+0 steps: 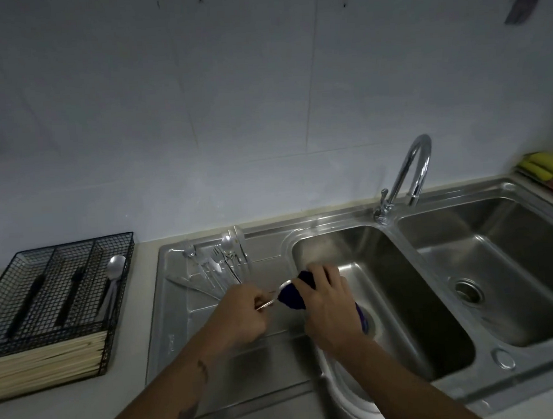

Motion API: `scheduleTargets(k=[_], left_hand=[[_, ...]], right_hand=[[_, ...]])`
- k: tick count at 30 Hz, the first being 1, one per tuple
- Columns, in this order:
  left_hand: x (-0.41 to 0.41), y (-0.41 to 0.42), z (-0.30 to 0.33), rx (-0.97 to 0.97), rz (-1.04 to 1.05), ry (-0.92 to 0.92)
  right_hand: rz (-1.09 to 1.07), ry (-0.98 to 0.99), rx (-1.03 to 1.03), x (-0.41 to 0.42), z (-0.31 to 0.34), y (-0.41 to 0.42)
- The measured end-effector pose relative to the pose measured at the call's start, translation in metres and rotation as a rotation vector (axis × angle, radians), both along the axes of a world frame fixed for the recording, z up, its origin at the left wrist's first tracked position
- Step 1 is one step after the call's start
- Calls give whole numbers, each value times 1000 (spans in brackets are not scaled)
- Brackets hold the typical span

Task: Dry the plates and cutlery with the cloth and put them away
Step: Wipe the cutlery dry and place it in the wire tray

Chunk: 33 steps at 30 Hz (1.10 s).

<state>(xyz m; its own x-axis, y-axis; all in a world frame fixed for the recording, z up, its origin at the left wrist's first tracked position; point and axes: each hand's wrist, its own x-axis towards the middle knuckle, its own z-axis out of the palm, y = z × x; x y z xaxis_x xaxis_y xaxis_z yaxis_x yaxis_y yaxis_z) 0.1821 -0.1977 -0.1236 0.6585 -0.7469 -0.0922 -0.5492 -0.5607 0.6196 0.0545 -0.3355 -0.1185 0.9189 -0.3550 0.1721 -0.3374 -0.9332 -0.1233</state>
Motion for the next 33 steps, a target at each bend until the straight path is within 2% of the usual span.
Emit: scheduleTargets(k=[4,9,12,14,16,20,22,25,29,33], left_hand=[[2,33,14,-60,-24,-65],[4,77,26,-56,-94,-155],[8,98,32,-75,-137,-182],[14,111,32,-63,-199,-220],[16,124,34,-24,-240,-279],[20,140,33,13,-198,-375],[23,144,30,9,-182,-399],[25,141,27,-64,-148,-428],[31,133,28,-162,-34,-176],[31,130,27,-153,-44,-32]], right_hand=[[74,-26,-68,5,6,44],[-71,-91,-51,9,12,73],[3,-83,-73,11,12,102],[-10,-102,-39,10,8,111],[-115,-151,39,8,5,115],[-272,-301,189,11,11,127],[-265,-378,243,13,18,135],[-204,-395,236,20,25,150],[-87,-353,133,22,17,150],[-172,-328,124,19,9,138]])
